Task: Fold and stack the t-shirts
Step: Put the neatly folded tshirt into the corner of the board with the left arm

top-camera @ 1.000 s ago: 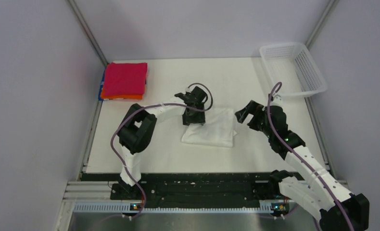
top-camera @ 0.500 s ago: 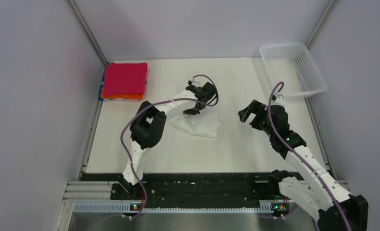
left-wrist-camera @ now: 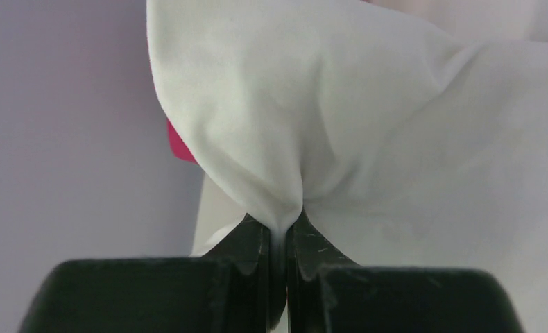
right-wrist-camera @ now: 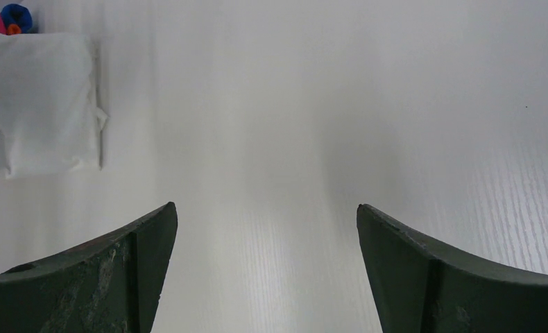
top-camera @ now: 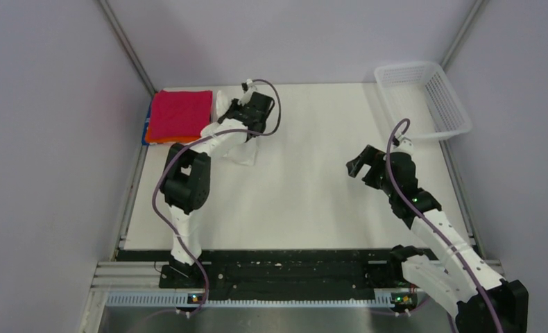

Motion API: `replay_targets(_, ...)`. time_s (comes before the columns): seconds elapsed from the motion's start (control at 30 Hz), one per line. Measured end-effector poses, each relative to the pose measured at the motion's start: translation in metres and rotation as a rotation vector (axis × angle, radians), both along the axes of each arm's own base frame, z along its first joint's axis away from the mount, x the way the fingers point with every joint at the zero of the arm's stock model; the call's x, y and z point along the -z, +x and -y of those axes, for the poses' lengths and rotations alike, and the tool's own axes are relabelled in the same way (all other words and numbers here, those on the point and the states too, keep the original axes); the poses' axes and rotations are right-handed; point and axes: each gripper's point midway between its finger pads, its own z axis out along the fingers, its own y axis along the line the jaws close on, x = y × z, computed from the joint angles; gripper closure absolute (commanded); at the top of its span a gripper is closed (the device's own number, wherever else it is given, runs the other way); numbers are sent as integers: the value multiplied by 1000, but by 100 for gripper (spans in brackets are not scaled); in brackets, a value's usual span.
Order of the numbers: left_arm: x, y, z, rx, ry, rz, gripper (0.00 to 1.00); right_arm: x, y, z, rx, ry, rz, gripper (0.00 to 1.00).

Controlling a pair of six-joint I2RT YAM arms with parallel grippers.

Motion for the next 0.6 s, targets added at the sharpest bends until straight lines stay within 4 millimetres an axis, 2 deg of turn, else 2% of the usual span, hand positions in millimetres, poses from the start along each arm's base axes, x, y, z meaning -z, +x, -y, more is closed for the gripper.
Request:
replay_targets(0.1,-25,10,-26,-19,48,40,100,5,1,2,7,-7,-18,1)
replay_targets(0.23,-50,18,-45,-31,81,78,100,12,-1,3,10,-17,-40,1)
replay_targets(0.6,-95,26,-65,-41,117,134,100,13,-1,11,39,-38,-38,1)
